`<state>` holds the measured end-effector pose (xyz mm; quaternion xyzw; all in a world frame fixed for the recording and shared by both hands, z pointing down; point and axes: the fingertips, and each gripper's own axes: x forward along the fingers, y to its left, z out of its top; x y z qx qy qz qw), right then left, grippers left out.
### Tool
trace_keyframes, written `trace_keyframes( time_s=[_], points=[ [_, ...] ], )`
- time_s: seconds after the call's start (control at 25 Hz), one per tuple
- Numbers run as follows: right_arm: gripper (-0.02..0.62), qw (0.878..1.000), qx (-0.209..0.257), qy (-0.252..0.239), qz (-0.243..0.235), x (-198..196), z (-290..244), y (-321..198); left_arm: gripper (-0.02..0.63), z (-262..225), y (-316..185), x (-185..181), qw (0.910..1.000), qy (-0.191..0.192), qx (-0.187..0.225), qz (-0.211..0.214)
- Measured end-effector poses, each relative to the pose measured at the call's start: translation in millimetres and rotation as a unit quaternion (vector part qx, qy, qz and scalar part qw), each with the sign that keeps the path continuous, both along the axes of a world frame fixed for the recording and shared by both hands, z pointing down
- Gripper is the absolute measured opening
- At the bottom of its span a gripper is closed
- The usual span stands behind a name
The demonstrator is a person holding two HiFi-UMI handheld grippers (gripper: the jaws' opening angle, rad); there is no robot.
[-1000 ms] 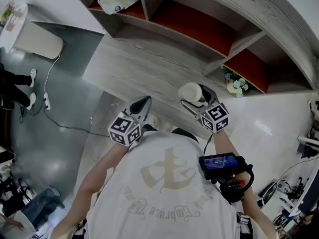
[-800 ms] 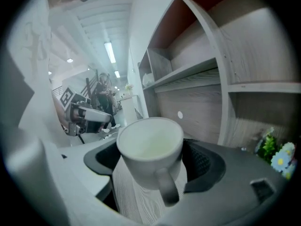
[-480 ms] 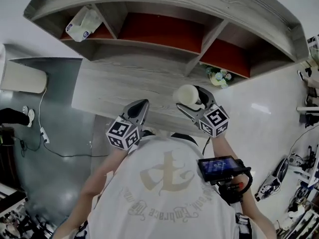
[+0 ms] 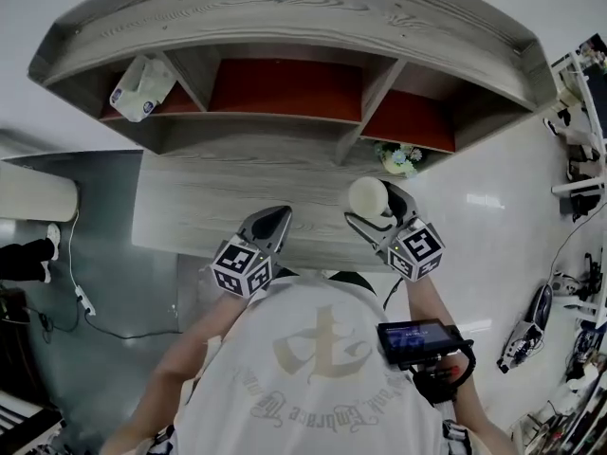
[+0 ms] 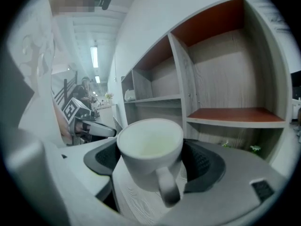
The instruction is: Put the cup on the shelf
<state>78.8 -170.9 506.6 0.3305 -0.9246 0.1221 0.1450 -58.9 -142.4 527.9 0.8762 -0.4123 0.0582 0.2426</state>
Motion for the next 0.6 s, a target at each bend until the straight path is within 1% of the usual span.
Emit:
trace_keyframes(
  time_s=[0.2,0.6],
  points=[
    [0.414,0.999,0.01,-0.003,0.037,9,-12,0,0.002,-3,0,0,0.9998,0.006,0.006,0.019],
    [0.414,0.997,0.019,-0.003,0.068,17,-30,2,0.002,-8,2,-2,0.9994,0.006,0.011,0.032]
  ],
)
